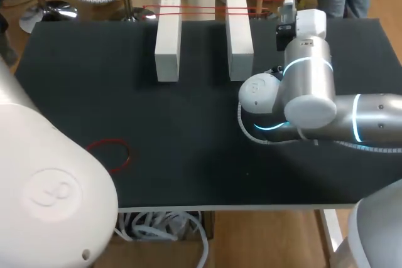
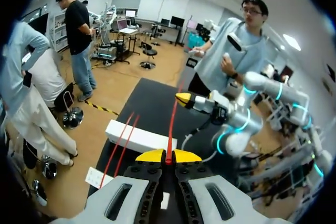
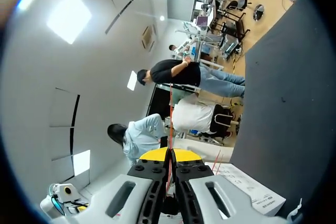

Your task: Grab the tape and strap the tape.

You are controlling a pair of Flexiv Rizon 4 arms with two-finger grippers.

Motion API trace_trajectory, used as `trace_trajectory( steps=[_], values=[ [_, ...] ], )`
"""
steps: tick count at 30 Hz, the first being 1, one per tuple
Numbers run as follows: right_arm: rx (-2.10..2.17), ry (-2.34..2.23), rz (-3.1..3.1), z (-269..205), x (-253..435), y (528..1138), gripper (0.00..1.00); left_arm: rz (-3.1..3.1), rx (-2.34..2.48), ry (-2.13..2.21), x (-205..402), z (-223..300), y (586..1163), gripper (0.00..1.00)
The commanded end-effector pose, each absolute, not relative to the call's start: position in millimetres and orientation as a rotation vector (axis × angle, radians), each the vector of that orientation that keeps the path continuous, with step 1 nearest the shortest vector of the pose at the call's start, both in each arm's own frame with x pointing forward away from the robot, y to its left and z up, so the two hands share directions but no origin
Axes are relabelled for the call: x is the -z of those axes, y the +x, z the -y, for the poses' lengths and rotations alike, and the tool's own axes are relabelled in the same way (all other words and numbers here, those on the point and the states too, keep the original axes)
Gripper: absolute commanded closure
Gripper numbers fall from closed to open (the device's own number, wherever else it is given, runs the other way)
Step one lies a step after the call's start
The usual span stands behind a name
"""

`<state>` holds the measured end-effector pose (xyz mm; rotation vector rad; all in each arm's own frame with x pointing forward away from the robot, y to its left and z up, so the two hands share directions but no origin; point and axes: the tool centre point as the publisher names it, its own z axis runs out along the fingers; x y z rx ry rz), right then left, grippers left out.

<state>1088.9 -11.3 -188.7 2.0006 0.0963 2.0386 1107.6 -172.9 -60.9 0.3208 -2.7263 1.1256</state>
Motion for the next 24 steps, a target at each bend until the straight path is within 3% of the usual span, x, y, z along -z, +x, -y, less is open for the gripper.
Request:
trace_trajectory(
  steps=[1, 24],
  values=[
    [-2.034, 2.004, -0.094, 10.2, 187.9, 1089.5, 1.0, 2.785, -0.805, 0.263, 58.5, 175.1, 1114.9, 1.0],
    [-2.034, 2.004, -0.094, 10.2, 187.9, 1089.5, 1.0, 2.829, -0.796, 0.164, 56.6, 192.7, 1112.4, 1.0]
  ],
)
